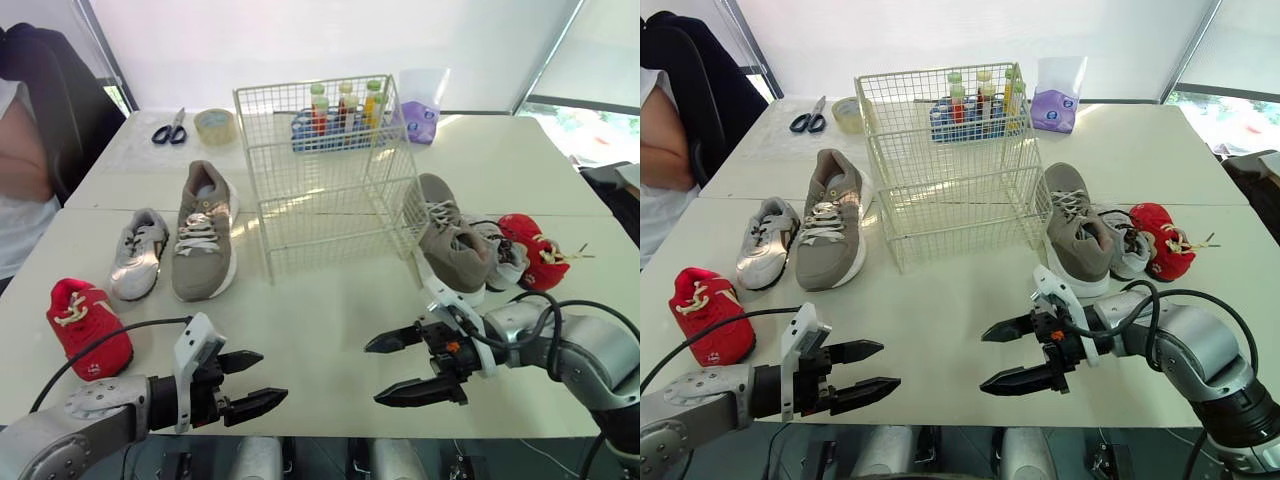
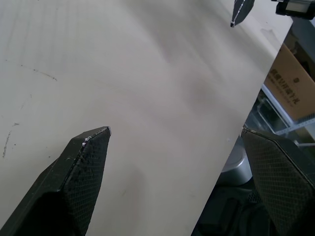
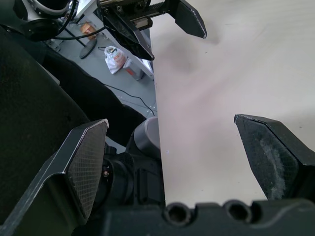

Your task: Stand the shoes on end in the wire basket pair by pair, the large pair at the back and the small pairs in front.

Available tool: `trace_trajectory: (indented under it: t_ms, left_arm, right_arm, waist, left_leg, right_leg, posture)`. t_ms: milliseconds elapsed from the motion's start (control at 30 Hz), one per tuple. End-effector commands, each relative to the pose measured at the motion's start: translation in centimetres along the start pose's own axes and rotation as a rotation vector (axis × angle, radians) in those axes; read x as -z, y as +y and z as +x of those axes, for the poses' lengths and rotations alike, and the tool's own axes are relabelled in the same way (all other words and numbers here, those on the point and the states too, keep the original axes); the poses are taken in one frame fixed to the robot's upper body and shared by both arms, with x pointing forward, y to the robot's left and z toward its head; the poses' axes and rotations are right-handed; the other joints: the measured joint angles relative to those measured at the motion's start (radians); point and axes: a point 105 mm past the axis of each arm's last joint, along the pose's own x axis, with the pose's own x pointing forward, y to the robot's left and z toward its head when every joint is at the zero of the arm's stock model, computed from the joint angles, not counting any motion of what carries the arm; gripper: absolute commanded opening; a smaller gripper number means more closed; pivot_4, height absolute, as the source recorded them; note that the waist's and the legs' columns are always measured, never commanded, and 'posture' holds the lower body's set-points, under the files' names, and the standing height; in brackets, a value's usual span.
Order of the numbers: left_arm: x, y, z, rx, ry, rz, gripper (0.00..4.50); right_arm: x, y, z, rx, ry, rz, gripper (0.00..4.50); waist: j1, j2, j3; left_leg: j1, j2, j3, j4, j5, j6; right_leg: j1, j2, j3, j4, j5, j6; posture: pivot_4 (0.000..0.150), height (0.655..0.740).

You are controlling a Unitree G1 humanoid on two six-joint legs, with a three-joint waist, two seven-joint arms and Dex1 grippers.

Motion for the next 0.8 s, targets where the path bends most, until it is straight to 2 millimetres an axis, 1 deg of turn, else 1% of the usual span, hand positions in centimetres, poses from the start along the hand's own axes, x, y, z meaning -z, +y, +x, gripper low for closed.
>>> trace_trajectory:
  t_ms: [33,200,367,633,800]
  left_arm:
    - [-0.6,-0.5,-0.1,0.017,-0.023,0.034,4.35]
    - [-0.3,-0.5,0.0,0.022,0.011,0.039,4.35]
    - [-0.8,-0.2,0.1,0.006,-0.017,0.043,4.35]
    - [-1.3,-0.5,0.0,0.036,-0.052,0.023,4.35]
    - [-1.4,-0.3,0.1,0.012,-0.040,0.050,4.35]
  right_arm:
    - [-0.2,0.7,0.2,-0.025,0.010,-0.028,4.50]
    - [-0.4,0.5,0.2,-0.014,0.007,-0.035,4.50]
    - [-0.7,0.6,0.3,-0.017,-0.005,-0.043,4.50]
    - [-1.2,0.7,0.2,-0.032,-0.024,-0.058,4.50]
    - [-1.4,0.3,0.1,0.006,-0.021,-0.069,4.50]
  waist:
    - [0.000,0.000,0.000]
    - [0.000,0.000,0.000]
    - [0.001,0.000,0.000]
    - [0.000,0.000,0.000]
    - [0.001,0.000,0.000]
  left_leg:
    - [0.000,0.000,0.000,0.000,0.000,0.000]
    - [0.000,0.000,0.000,0.000,0.000,0.000]
    - [0.000,0.000,0.000,0.000,0.000,0.000]
    - [0.000,0.000,0.000,0.000,0.000,0.000]
    - [0.000,0.000,0.000,0.000,0.000,0.000]
  right_leg:
    - [0.000,0.000,0.000,0.000,0.000,0.000]
    - [0.000,0.000,0.000,0.000,0.000,0.000]
    - [0.000,0.000,0.000,0.000,0.000,0.000]
    - [0.000,0.000,0.000,0.000,0.000,0.000]
    - [0.000,0.000,0.000,0.000,0.000,0.000]
  posture:
    - [0.150,0.7400]
    - [0.150,0.7400]
    - [0.150,0.7400]
    - [0.150,0.7400]
    - [0.150,0.7400]
